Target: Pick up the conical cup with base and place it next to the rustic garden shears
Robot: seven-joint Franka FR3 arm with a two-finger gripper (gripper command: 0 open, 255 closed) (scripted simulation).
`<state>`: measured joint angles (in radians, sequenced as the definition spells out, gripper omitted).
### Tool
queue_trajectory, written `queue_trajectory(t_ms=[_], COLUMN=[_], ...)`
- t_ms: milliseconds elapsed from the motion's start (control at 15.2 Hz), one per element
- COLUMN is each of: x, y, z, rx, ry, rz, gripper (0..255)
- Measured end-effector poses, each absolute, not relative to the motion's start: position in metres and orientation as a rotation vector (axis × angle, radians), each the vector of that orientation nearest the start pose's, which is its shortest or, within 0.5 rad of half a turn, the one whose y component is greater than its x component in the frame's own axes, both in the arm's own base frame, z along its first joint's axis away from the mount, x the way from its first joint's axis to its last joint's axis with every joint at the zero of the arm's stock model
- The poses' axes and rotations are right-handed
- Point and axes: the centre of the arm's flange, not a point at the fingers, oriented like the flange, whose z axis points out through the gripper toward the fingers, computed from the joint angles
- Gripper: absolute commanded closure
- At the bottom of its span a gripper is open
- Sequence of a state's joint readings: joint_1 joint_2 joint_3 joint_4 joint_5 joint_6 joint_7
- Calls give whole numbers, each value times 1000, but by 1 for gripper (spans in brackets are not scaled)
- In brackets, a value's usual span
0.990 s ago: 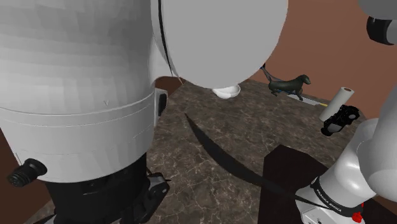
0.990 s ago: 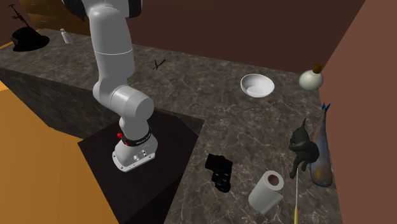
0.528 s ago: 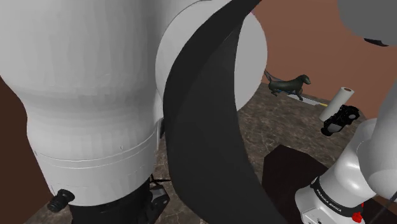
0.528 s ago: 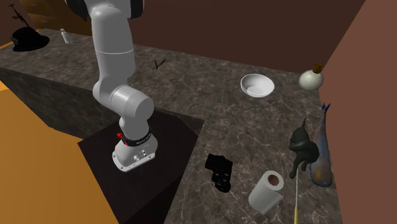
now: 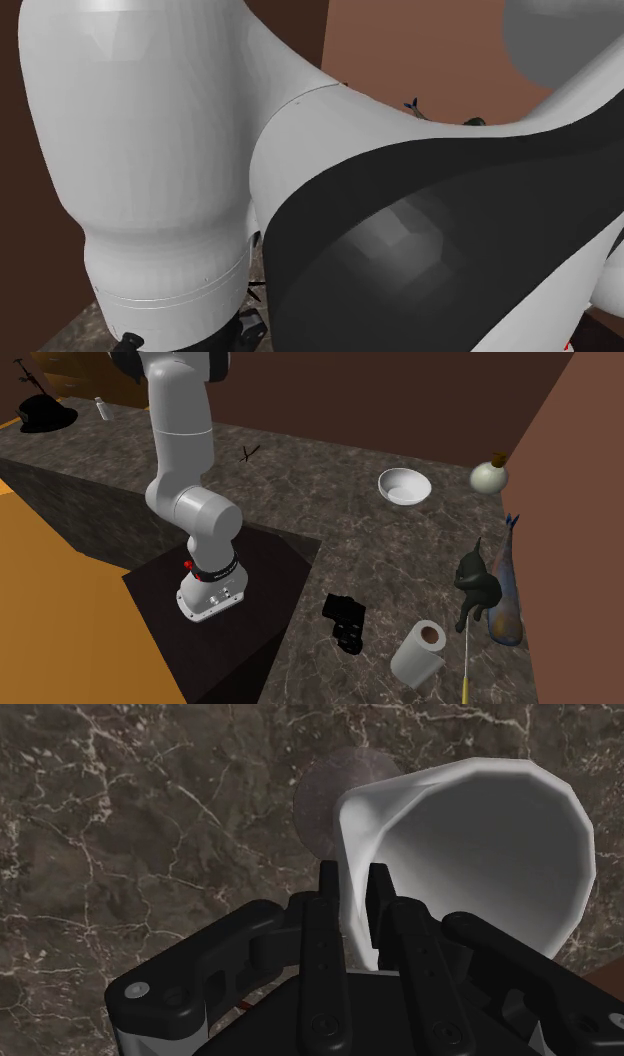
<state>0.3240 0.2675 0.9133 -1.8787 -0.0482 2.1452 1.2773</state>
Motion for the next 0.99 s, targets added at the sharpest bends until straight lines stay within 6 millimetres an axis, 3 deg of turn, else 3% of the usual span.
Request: queue_trajectory(t_ms=[330,396,792,990], x=[232,232,232,234], y=[566,566,566,563], z=[427,427,428,455], rx=[-2984,-2984,-2983,-2982], ry=[66,66,66,67], rz=[191,191,190,189], gripper=[255,0,0,0])
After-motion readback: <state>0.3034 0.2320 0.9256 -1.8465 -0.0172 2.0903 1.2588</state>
